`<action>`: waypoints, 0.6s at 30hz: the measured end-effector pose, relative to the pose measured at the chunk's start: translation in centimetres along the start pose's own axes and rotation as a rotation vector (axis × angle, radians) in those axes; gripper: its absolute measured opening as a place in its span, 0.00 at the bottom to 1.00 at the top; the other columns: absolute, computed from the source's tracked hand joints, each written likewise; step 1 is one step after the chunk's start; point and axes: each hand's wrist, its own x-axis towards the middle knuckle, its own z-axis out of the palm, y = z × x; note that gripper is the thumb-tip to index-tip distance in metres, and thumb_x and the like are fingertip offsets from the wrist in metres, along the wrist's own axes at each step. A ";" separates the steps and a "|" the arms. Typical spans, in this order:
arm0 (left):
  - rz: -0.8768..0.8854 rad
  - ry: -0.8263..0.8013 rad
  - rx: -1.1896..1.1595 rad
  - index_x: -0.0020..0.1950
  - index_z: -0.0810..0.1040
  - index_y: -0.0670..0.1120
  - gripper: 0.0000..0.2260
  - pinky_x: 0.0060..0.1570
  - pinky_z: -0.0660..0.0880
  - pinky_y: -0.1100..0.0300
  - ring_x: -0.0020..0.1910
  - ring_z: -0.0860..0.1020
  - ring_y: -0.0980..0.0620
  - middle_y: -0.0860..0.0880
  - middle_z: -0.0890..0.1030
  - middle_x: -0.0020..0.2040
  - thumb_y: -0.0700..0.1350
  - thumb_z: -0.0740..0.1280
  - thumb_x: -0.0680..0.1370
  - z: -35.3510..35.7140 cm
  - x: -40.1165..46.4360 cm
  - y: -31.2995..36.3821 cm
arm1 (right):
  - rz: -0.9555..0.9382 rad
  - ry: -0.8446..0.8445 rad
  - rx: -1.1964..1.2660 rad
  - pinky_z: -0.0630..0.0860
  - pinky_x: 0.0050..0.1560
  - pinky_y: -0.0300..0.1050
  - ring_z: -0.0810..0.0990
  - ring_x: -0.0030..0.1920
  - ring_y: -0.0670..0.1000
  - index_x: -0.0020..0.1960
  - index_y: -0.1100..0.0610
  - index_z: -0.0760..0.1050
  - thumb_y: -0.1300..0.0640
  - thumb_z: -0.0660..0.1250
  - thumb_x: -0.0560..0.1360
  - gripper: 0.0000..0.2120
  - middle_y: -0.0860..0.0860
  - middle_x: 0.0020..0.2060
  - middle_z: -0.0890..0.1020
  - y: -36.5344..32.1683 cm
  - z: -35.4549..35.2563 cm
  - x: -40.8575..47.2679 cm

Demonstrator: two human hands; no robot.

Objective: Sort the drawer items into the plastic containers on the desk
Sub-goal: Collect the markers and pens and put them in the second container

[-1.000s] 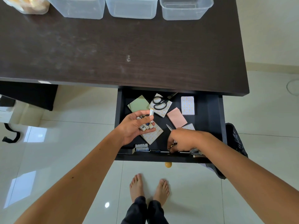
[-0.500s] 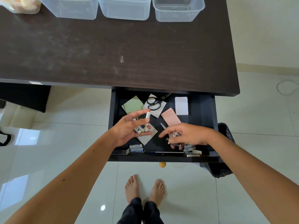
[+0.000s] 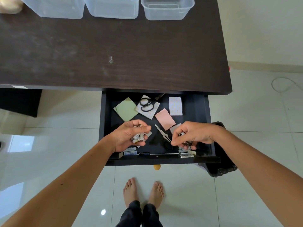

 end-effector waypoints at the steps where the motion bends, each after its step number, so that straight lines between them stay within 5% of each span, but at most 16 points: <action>1: -0.011 -0.005 0.029 0.43 0.82 0.47 0.06 0.34 0.81 0.58 0.39 0.82 0.52 0.46 0.82 0.42 0.44 0.78 0.72 0.1 0.1 0.0 | 0.001 0.009 -0.032 0.73 0.31 0.40 0.78 0.37 0.48 0.48 0.57 0.85 0.52 0.81 0.73 0.10 0.53 0.39 0.81 0.0 0.0 0.1; 3: -0.031 -0.020 0.069 0.43 0.82 0.46 0.06 0.38 0.84 0.55 0.41 0.83 0.51 0.46 0.82 0.43 0.44 0.78 0.71 0.3 0.1 -0.1 | -0.029 0.059 -0.165 0.75 0.33 0.43 0.77 0.38 0.48 0.45 0.56 0.84 0.51 0.84 0.70 0.12 0.49 0.40 0.82 -0.1 -0.2 0.4; 7: -0.053 -0.029 0.069 0.43 0.83 0.45 0.07 0.43 0.86 0.47 0.43 0.84 0.48 0.44 0.81 0.43 0.46 0.78 0.71 0.4 0.2 -0.3 | -0.045 0.121 -0.502 0.80 0.56 0.54 0.82 0.48 0.46 0.40 0.48 0.84 0.46 0.85 0.67 0.11 0.40 0.42 0.84 0.5 -0.4 1.3; 13: -0.063 -0.027 0.102 0.48 0.84 0.44 0.08 0.43 0.86 0.48 0.44 0.85 0.47 0.43 0.82 0.44 0.45 0.77 0.72 0.1 0.2 -0.5 | -0.041 0.103 -0.613 0.77 0.53 0.41 0.81 0.49 0.42 0.49 0.47 0.87 0.49 0.81 0.73 0.07 0.40 0.46 0.84 0.3 -0.1 1.8; 18: -0.060 -0.015 0.090 0.47 0.84 0.43 0.07 0.43 0.86 0.47 0.44 0.85 0.47 0.42 0.82 0.45 0.44 0.78 0.71 0.2 0.1 -0.4 | -0.053 0.137 -0.616 0.75 0.55 0.43 0.79 0.53 0.42 0.49 0.47 0.89 0.50 0.78 0.76 0.03 0.38 0.46 0.86 0.6 -0.2 1.9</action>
